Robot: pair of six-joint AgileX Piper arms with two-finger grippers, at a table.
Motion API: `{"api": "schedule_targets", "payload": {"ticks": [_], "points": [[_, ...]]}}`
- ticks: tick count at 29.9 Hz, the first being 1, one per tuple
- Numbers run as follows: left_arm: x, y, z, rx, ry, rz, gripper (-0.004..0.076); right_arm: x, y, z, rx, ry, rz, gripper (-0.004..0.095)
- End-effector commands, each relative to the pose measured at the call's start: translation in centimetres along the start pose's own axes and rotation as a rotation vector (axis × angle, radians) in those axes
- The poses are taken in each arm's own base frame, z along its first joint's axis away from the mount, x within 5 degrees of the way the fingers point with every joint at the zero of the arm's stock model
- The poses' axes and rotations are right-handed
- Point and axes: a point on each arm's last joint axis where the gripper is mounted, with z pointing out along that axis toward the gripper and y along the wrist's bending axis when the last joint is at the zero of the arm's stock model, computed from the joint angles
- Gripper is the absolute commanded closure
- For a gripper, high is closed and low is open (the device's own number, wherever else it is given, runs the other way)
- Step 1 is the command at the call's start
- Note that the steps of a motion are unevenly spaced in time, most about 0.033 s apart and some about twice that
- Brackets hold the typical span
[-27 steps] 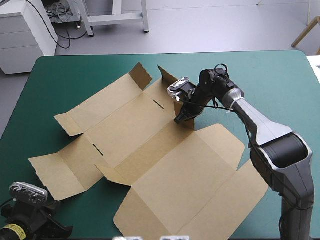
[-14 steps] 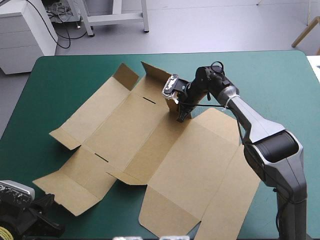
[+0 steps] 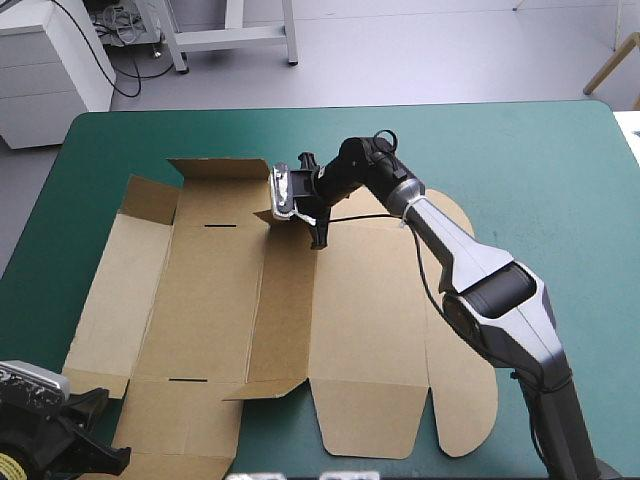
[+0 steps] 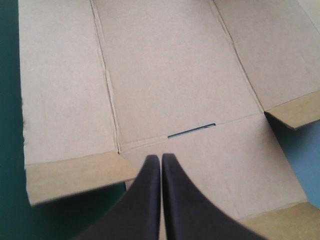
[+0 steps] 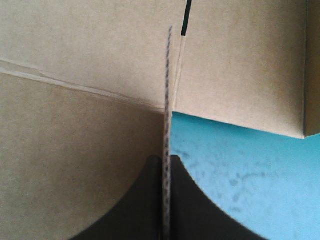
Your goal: Fold the box
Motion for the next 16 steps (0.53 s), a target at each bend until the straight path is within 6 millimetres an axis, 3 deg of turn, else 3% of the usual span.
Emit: {"api": "schedule_targets", "payload": {"ticks": [1,16], "points": [[-1.1,0.0,-0.6,0.009,-0.069,-0.007,0.0734,-3.3,-0.7,-3.1,0.086,-0.098,-0.057,0.0928],[-1.1,0.1,-0.6,-0.006,-0.07,-0.001,0.0734,-3.9,0.1,-2.1,0.036,-0.104,-0.049,0.0926]]}}
